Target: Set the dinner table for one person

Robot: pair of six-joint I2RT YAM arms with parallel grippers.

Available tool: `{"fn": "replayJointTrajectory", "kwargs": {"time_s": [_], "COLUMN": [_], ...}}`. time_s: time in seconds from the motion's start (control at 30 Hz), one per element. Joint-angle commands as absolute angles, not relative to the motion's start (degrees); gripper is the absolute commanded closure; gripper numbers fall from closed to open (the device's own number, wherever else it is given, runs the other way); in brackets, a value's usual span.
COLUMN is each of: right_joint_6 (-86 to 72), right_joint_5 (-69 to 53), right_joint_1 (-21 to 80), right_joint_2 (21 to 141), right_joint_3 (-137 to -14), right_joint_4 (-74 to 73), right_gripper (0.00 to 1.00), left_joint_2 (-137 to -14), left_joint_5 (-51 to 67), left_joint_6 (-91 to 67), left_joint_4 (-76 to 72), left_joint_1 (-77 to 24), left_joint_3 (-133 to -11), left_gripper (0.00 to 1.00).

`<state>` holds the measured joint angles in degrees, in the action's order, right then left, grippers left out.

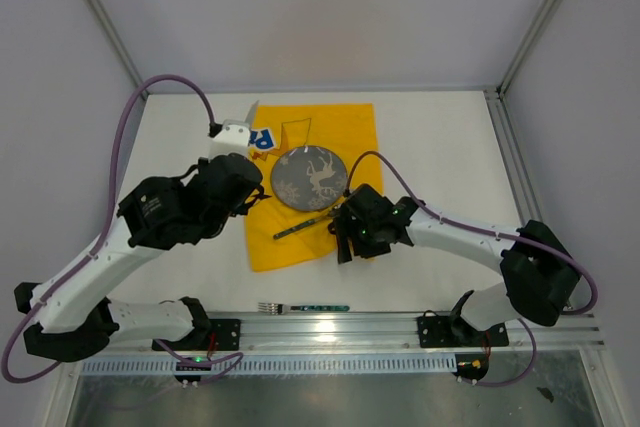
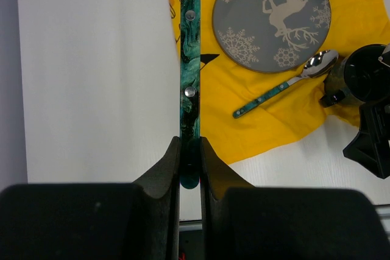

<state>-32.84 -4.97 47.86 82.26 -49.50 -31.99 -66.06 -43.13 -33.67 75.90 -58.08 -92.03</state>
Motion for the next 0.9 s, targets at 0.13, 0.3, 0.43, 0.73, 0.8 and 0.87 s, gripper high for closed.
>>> {"fn": "replayJointTrajectory", "kwargs": {"time_s": [0.13,0.3,0.43,0.73,0.8,0.87], "right_joint_6": [-31.2,-30.9,-27.3,-20.7,-19.8,-18.9], "right_joint_5": [-5.0,-5.7,-11.6,-22.8,-22.2,-20.8], "right_joint_1": [49.0,49.8,53.9,57.1,57.4,57.3], "right_joint_2": [80.9,78.2,71.3,73.3,75.8,77.8], "right_joint_3": [-49.7,-50.0,-50.7,-52.0,-52.2,-52.8], "right_joint_4": [-36.5,-36.9,-33.3,-23.2,-21.2,-19.3], "right_gripper": [0.24,0.24,0.24,0.23,0.23,0.23], "left_joint_2": [-65.1,-65.0,-65.6,-67.8,-68.2,-68.5], "left_joint_5": [-44.9,-44.5,-44.4,-43.3,-43.5,-43.9], "left_joint_6": [-33.8,-33.9,-34.0,-33.2,-33.0,-33.1], "left_joint_4": [75.6,74.9,74.3,71.7,71.0,70.7], "left_joint_1": [-57.9,-57.9,-57.9,-57.9,-57.9,-57.9], "left_joint_3": [-94.4,-94.9,-94.7,-95.8,-96.2,-97.1], "left_gripper": [1.0,1.0,1.0,1.0,1.0,1.0]}}
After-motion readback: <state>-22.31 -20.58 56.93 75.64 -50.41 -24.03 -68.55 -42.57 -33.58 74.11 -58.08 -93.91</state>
